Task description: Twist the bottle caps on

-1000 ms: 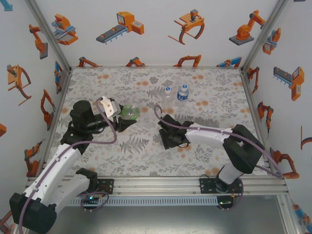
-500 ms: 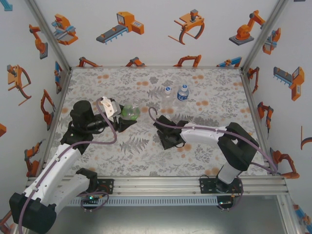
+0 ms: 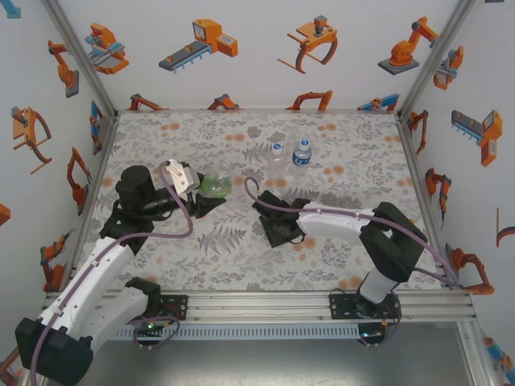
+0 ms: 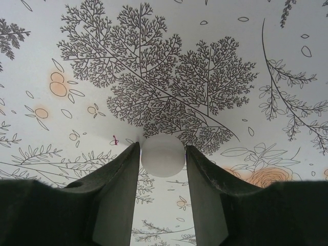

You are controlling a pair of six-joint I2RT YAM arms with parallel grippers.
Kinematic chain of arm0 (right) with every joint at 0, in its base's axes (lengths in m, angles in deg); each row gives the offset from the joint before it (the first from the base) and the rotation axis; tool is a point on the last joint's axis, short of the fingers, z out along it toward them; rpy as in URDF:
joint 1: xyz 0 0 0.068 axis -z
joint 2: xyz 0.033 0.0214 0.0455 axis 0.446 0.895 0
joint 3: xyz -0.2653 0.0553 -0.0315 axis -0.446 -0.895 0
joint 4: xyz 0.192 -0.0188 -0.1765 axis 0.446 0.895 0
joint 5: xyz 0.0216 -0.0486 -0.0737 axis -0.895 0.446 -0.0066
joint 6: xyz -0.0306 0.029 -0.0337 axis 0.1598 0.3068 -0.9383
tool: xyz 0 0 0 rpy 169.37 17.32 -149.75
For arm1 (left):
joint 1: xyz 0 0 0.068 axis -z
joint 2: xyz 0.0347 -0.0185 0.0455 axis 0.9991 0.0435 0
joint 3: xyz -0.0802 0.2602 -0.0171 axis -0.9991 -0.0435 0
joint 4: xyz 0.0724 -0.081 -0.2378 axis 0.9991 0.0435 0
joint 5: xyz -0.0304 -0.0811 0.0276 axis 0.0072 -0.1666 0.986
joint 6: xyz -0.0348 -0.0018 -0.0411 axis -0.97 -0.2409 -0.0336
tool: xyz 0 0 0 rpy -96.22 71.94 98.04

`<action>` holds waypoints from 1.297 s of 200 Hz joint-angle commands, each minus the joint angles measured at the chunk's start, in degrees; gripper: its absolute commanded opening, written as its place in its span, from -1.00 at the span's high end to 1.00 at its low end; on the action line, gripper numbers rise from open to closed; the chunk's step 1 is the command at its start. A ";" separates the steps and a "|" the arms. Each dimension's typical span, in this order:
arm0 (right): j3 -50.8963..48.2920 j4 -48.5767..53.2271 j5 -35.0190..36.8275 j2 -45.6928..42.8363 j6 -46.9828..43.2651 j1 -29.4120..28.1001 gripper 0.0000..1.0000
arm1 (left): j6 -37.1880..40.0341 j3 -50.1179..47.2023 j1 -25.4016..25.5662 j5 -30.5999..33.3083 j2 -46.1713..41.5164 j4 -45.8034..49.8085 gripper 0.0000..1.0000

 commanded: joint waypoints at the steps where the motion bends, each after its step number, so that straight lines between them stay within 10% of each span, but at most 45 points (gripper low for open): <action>1: 1.42 1.69 0.45 -0.21 1.15 -0.61 0.17 | 0.93 2.25 0.31 -0.53 -0.10 0.12 1.00; 149: 0.66 1.06 1.10 -3.03 2.12 -0.78 0.36 | 1.90 2.85 0.45 -0.65 0.32 1.65 1.00; 259: -6.35 -12.72 -5.74 -33.96 -21.05 0.43 0.59 | 16.60 7.42 7.67 5.92 2.48 18.18 1.00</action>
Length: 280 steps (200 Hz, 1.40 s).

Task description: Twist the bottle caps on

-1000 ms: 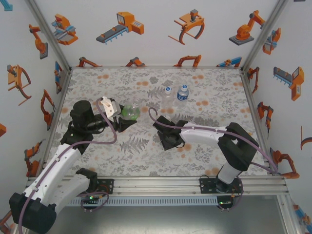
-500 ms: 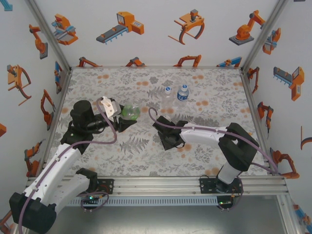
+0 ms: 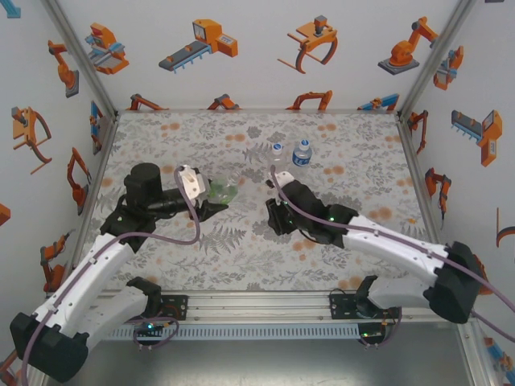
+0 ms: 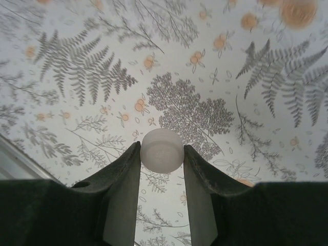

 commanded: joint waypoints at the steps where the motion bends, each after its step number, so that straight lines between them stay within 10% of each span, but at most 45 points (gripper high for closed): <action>1: -1.06 -3.93 -3.67 -7.06 -10.44 0.30 0.59 | 6.47 3.11 2.74 1.99 0.99 6.54 1.00; 129: 9.06 0.34 -30.60 -17.88 -35.83 0.21 0.78 | 17.88 8.19 13.27 6.63 4.64 20.75 1.00; 280: 9.57 -4.81 -36.33 -13.69 -36.02 0.08 0.83 | 19.51 7.91 17.22 6.74 3.61 21.83 1.00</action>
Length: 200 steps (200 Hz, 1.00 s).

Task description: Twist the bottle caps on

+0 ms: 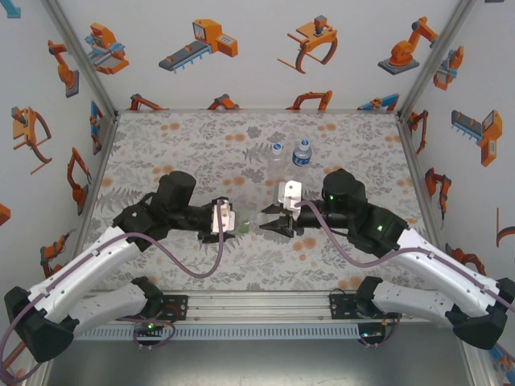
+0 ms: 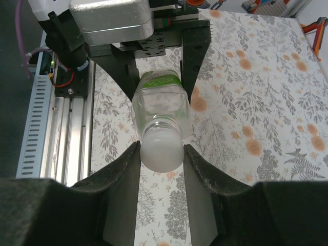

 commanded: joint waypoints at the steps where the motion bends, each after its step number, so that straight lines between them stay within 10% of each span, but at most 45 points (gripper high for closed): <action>1: 1.02 -3.17 -1.32 0.16 -0.48 0.04 0.82 | 1.55 1.19 0.60 -2.20 -0.79 0.38 1.00; 200: 3.81 3.11 -5.27 0.81 -8.34 -0.01 0.89 | 1.43 2.72 2.20 -6.73 -1.63 1.48 1.00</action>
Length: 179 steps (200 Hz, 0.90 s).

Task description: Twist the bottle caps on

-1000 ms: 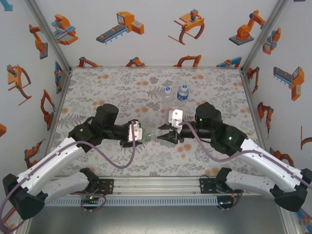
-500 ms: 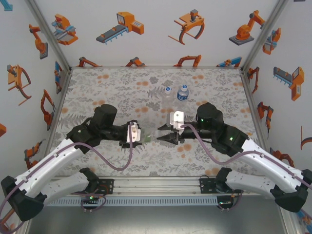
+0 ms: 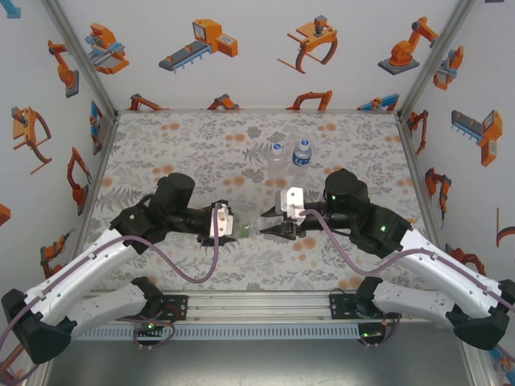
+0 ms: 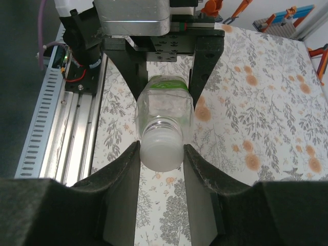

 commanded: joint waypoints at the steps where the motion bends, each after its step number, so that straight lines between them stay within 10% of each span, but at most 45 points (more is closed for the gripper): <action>1: 2.69 1.06 -0.75 1.21 -3.34 0.02 0.89 | 1.34 2.57 0.97 -4.85 -0.24 0.70 1.00; 179: 9.31 13.85 3.59 6.38 -19.78 -6.06 1.00 | 2.23 3.77 0.96 -8.11 1.94 3.64 1.00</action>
